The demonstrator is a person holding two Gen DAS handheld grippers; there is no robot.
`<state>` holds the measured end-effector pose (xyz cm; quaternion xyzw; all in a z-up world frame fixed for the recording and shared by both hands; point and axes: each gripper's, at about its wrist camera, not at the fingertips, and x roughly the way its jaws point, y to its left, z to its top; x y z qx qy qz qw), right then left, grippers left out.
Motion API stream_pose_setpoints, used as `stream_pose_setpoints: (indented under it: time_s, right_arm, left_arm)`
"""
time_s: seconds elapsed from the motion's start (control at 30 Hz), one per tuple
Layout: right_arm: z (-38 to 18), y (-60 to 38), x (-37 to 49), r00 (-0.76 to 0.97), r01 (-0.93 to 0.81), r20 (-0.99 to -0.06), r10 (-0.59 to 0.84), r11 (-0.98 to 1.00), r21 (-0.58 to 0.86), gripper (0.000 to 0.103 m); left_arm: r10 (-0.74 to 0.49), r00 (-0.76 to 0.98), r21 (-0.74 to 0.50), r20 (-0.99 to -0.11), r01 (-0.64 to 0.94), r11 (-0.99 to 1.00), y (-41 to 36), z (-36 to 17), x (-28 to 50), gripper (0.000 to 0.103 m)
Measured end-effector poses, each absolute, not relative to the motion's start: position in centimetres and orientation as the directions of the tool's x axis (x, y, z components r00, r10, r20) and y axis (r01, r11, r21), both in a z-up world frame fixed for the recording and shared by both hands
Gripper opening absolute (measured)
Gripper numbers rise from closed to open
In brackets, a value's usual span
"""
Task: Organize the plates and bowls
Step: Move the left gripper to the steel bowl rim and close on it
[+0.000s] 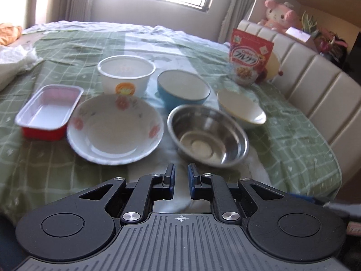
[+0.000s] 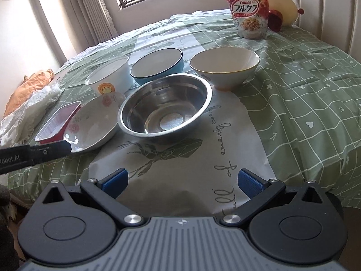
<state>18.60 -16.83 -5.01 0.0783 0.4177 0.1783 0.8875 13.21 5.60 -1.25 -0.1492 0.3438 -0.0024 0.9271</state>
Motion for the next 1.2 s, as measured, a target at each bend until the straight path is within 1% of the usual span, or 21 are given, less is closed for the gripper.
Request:
stream_pose_setpoints:
  time_s: [0.07,0.13,0.17,0.2,0.23,0.37,0.43,0.6,0.77,0.8,0.97,1.07,1.1,1.17,1.2]
  right_arm:
    - [-5.7,-16.6,20.3,0.586,-0.237,-0.715,0.382,0.924,0.299,0.103]
    - [-6.2,-16.6,21.9,0.585,-0.218,-0.711,0.390,0.920,0.325,0.103]
    - [-6.5,-16.7,22.8,0.584,-0.208,-0.708,0.397,0.916,0.343,0.103]
    - [-6.8,-16.8,23.8,0.580,-0.198,-0.707,0.404,0.912,0.358,0.103]
    - [-7.1,-16.8,24.6,0.575,-0.190,-0.708,0.409,0.909,0.371,0.103]
    - [-8.3,-16.5,28.0,0.539,-0.188,-0.717,0.443,0.892,0.411,0.103]
    - [-8.9,-16.3,29.1,0.524,-0.198,-0.711,0.468,0.880,0.432,0.103]
    - [-10.5,-16.2,31.4,0.498,-0.196,-0.694,0.520,0.847,0.494,0.103]
    - [-11.5,-16.1,32.2,0.482,-0.202,-0.701,0.526,0.845,0.495,0.103]
    - [-11.6,-15.9,32.3,0.476,-0.213,-0.707,0.523,0.849,0.484,0.103]
    - [-11.8,-15.9,32.9,0.428,-0.245,-0.728,0.536,0.844,0.477,0.103]
    - [-11.8,-16.0,33.1,0.418,-0.222,-0.731,0.539,0.841,0.494,0.103]
    - [-11.8,-16.0,33.1,0.421,-0.213,-0.733,0.535,0.843,0.494,0.103]
    - [-11.6,-15.6,33.0,0.418,-0.229,-0.743,0.522,0.852,0.471,0.103]
    - [-11.6,-15.3,33.0,0.412,-0.254,-0.751,0.516,0.856,0.450,0.103]
  left_arm:
    - [-0.126,0.764,-0.307,-0.632,-0.098,0.947,6.5,-1.7,15.2,0.014]
    - [-0.077,0.757,-0.281,-0.649,-0.144,0.949,7.2,-2.3,17.0,0.014]
    - [-0.078,0.756,-0.265,-0.650,-0.130,0.955,7.5,-2.5,17.7,0.014]
    - [-0.105,0.756,-0.270,-0.646,-0.099,0.958,7.8,-2.8,18.4,0.014]
    - [-0.152,0.749,-0.302,-0.645,-0.067,0.951,8.3,-3.2,19.3,0.014]
    - [-0.372,0.707,-0.511,-0.601,0.017,0.860,11.0,-5.0,22.7,0.014]
    - [-0.414,0.688,-0.549,-0.596,0.027,0.835,11.6,-5.7,24.2,0.014]
    - [-0.356,0.692,-0.501,-0.628,-0.011,0.865,11.9,-6.8,26.7,0.014]
    - [-0.284,0.709,-0.434,-0.645,-0.034,0.900,11.7,-7.4,28.1,0.014]
    - [-0.285,0.706,-0.432,-0.648,-0.033,0.901,11.6,-7.6,28.4,0.016]
    - [-0.308,0.690,-0.443,-0.655,-0.020,0.896,11.2,-8.2,29.9,0.016]
    - [-0.316,0.672,-0.438,-0.670,-0.014,0.899,10.5,-8.8,30.7,0.016]
    - [-0.321,0.665,-0.440,-0.675,-0.014,0.898,10.3,-9.0,30.8,0.017]
    - [-0.333,0.654,-0.448,-0.679,-0.009,0.894,10.0,-9.2,31.0,0.022]
    - [-0.341,0.652,-0.453,-0.677,-0.003,0.892,9.8,-9.2,31.0,0.027]
